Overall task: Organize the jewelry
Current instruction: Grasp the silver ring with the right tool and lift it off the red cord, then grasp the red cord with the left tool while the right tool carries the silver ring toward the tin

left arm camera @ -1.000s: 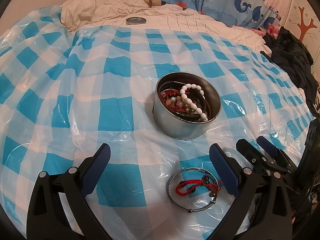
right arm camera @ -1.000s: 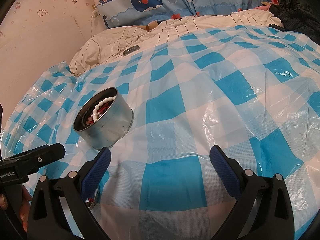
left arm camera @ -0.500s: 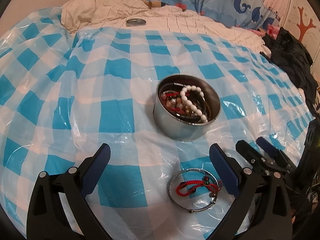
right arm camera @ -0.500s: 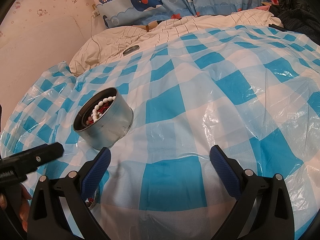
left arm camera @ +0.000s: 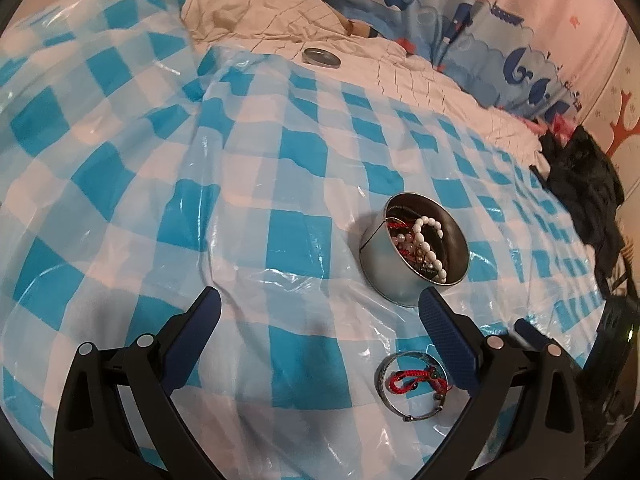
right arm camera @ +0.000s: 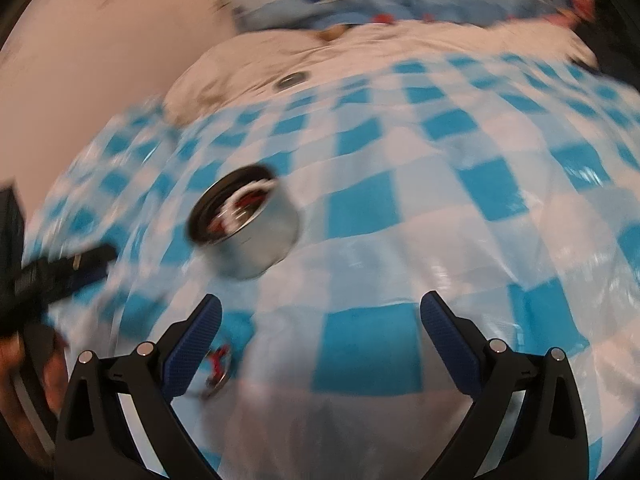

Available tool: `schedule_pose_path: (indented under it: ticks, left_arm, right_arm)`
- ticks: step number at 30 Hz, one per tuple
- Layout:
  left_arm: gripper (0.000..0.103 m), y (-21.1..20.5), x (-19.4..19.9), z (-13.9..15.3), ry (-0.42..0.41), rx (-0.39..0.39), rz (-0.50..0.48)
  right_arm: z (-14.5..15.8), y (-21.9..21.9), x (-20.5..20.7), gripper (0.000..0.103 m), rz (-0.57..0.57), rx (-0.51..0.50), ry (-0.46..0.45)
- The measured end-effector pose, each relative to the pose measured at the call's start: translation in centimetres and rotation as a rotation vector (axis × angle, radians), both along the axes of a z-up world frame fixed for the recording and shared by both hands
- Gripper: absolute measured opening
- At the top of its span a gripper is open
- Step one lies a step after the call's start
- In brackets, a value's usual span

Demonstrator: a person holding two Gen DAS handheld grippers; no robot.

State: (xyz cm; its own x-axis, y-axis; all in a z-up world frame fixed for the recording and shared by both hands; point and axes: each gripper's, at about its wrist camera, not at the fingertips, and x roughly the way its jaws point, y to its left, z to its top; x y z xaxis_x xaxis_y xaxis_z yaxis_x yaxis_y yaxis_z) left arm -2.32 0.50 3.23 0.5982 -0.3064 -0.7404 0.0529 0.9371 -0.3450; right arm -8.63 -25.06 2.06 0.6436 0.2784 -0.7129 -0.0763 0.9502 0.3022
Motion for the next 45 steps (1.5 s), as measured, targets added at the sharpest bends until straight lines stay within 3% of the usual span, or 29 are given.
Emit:
schedule_pose_path:
  ticks: [7,11,15,16,19,21,26,30,33,38,45]
  left_arm:
    - [0.095,2.4,-1.4,-0.3,-0.006,0.066,0.001]
    - [0.095,3.0,-1.9,0.0,-0.006,0.066,0.007]
    - [0.095,3.6,-2.0,-0.1,-0.007,0.075,-0.001]
    - [0.095,3.6,-2.0,0.0,-0.007,0.078,-0.003]
    - [0.095,3.7,-2.3,0.1,-0.009,0.091,-0.008]
    - [0.095,3.4,-2.4,0.1,-0.009,0.097,-0.009]
    - [0.095,4.5,-2.7,0.3,-0.016,0.101,0.016]
    - [0.095,4.6,-3.1,0.4,-0.02,0.096,0.005]
    - [0.095,1.1,-2.7,0.4,-0.031,0.119,-0.09]
    - [0.095,-2.8,-5.1,-0.9,-0.057,0.23,-0.309]
    - [0.095,-6.1,-7.9,-2.4,-0.103,0.427,-0.469]
  right_arm:
    - [0.2,7.5,-2.2,0.095,0.321,-0.117,-0.068]
    - [-0.8,9.7,-2.1,0.095,0.364,-0.231,-0.071]
    - [-2.0,9.6,-0.6,0.095,0.356,-0.185,0.0]
    - [-2.2,9.6,-0.5,0.092,0.362,-0.186,0.004]
    - [-2.3,10.1,-0.8,0.065,0.399,-0.206,-0.004]
    - [-2.2,10.2,-0.9,0.061,0.413,-0.2,-0.005]
    - [-0.8,9.0,-0.9,0.061,0.4,-0.13,-0.037]
    - [2.0,5.9,-1.0,0.061,0.326,0.024,-0.111]
    - [3.2,3.3,-0.7,0.061,0.219,0.069,-0.141]
    - [2.9,-0.4,0.4,0.061,0.059,0.145,-0.093]
    - [2.1,-0.1,0.7,0.061,0.061,0.145,-0.06]
